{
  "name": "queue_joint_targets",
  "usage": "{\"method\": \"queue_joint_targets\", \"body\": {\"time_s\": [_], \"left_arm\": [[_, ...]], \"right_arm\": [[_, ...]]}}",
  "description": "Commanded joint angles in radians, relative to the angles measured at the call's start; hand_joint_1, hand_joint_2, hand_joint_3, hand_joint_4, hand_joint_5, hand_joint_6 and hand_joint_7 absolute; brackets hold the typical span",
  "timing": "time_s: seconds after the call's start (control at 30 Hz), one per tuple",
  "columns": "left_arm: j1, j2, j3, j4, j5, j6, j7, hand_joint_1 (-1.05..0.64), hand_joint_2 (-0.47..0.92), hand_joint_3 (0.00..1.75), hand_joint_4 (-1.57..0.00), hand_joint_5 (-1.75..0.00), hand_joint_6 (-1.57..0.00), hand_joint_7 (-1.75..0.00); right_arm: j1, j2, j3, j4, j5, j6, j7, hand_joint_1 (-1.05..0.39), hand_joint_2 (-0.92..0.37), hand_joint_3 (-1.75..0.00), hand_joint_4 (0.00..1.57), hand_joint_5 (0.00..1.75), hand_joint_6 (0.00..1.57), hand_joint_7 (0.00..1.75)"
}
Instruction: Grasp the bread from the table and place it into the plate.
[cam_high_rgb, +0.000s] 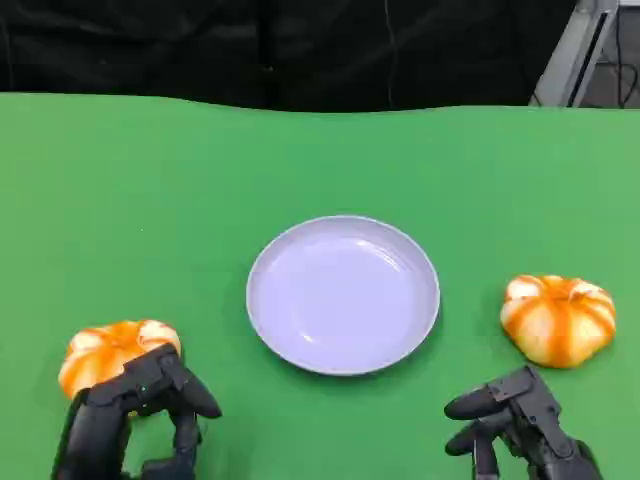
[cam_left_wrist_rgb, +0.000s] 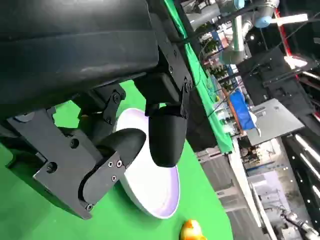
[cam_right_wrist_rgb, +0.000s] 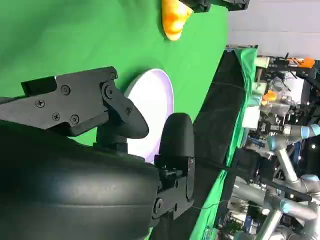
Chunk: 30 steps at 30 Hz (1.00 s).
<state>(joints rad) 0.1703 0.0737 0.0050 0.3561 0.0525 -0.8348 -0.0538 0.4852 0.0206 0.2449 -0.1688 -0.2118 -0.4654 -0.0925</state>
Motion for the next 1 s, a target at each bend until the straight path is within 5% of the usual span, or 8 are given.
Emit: {"method": "queue_joint_targets", "body": {"time_s": [0.03, 0.43, 0.53, 0.73, 1.0], "left_arm": [[0.0, 0.007, 0.008, -0.006, -0.008, 0.001, 0.0, -0.08, 0.32, 1.53, -0.87, -1.72, -0.83, -1.47], [-0.009, 0.002, 0.027, 0.001, -0.005, 0.005, 0.021, -0.09, 0.35, 1.45, -0.82, -1.65, -0.82, -1.41], [-0.01, -0.011, 0.045, -0.007, -0.007, 0.026, 0.043, -0.13, 0.51, 1.08, -0.74, -1.46, -0.79, -1.11], [-0.028, 0.023, 0.08, -0.001, 0.173, 0.037, 0.151, -0.22, 0.83, 0.28, -0.6, -0.74, -0.72, -0.22], [-0.003, 0.082, 0.048, -0.181, 0.548, 0.374, 0.28, -0.44, 0.92, 0.03, -0.27, -0.52, -0.43, 0.0]], "right_arm": [[0.003, -0.007, -0.009, 0.002, 0.007, -0.006, -0.001, -0.08, -0.92, -0.98, 0.2, 1.75, 0.05, 1.75], [0.004, -0.006, -0.007, -0.004, 0.002, -0.002, -0.001, -0.07, -0.92, -0.99, 0.21, 1.75, 0.05, 1.75], [0.006, -0.004, -0.005, -0.004, 0.001, -0.003, -0.004, -0.08, -0.92, -0.98, 0.21, 1.75, 0.05, 1.75], [0.005, -0.005, -0.004, -0.006, 0.001, -0.002, -0.001, -0.08, -0.92, -0.98, 0.2, 1.75, 0.05, 1.75], [0.0, -0.006, 0.002, 0.006, -0.002, -0.014, 0.0, -0.06, -0.92, -0.99, 0.21, 1.75, 0.04, 1.75]]}}
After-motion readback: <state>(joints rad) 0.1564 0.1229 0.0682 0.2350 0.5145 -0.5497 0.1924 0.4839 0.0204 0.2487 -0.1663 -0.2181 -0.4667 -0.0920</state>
